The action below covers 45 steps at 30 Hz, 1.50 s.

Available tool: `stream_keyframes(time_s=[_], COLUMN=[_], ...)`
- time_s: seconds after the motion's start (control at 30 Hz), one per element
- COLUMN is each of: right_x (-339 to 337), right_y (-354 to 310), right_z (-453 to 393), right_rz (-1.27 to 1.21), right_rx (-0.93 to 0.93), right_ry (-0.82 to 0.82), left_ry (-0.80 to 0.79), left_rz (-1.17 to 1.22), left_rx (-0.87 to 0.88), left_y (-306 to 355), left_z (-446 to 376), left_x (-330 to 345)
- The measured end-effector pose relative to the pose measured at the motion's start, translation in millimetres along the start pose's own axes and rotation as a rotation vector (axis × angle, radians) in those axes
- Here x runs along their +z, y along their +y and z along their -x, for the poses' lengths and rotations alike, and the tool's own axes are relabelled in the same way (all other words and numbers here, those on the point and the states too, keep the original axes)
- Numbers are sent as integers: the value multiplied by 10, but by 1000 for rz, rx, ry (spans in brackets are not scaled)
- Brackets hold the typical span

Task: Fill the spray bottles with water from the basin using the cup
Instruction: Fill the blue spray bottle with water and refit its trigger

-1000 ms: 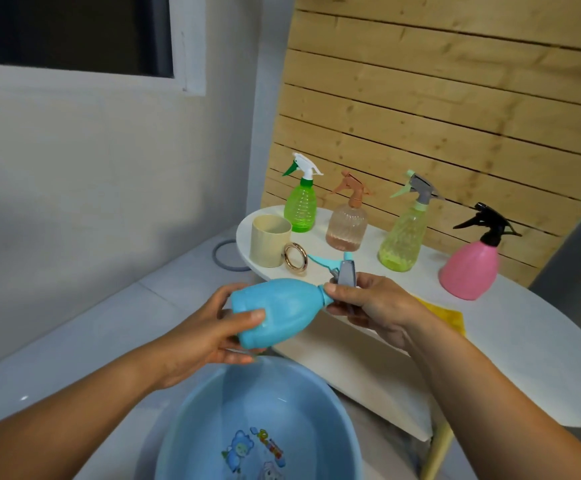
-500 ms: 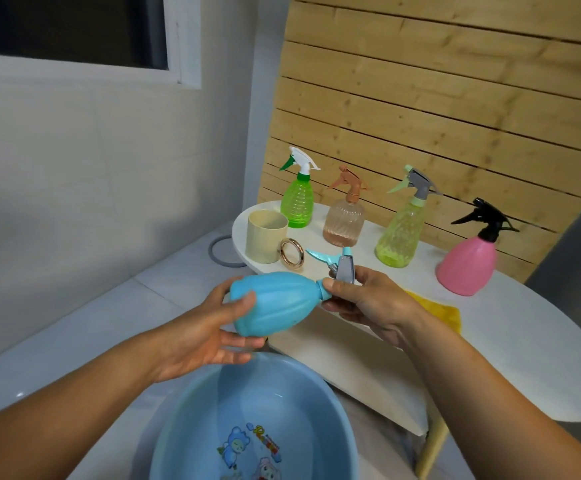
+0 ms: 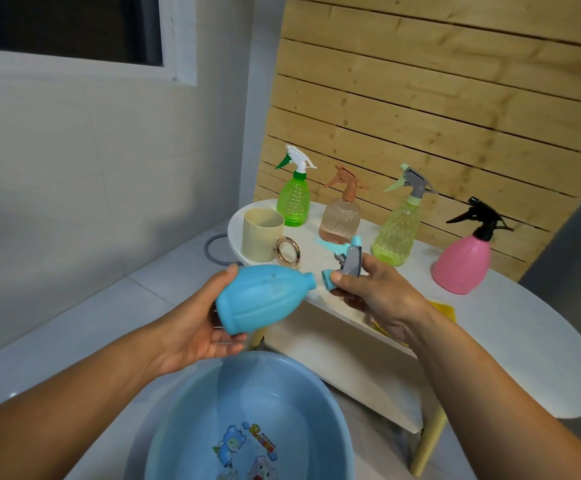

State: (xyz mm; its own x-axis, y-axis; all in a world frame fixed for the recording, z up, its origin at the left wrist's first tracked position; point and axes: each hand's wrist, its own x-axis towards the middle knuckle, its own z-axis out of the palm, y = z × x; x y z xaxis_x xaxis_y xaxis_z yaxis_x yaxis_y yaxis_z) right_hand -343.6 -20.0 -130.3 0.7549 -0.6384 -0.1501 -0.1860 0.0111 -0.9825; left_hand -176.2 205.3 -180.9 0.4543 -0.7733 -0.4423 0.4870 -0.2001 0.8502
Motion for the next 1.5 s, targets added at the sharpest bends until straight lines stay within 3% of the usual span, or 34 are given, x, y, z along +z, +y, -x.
stream_keyframes(time_s=[0.2, 0.4, 0.63, 0.9, 1.07, 1.13, 1.23, 1.33, 1.5], right_x=[-491, -703, -709, -664, -482, -323, 3, 320, 633], right_y=[-22, 262, 384, 424, 251, 134, -22, -111, -83], right_z=[-112, -237, -281, -356, -359, -413, -544, -711, -998], right_rz=[-35, 90, 429, 511, 629, 581, 460, 289, 233], right_rx=[40, 163, 147, 182, 22, -92, -146, -31, 100], right_ry=[255, 381, 410, 483, 592, 552, 360, 189, 98], left_ry=[92, 124, -5, -165, -218, -230, -230, -211, -158], left_rz=[59, 63, 139, 104, 11, -6, -74, -121, -70], left_rx=[-46, -25, 50, 59, 77, 82, 98, 99, 118], left_y=[52, 20, -1, -47, -60, -69, -90, -112, -115], left_z=[-49, -69, -78, -83, -87, -97, -124, -156, -173], left_x=[-226, -236, -153, -155, -163, -187, -196, -206, -230])
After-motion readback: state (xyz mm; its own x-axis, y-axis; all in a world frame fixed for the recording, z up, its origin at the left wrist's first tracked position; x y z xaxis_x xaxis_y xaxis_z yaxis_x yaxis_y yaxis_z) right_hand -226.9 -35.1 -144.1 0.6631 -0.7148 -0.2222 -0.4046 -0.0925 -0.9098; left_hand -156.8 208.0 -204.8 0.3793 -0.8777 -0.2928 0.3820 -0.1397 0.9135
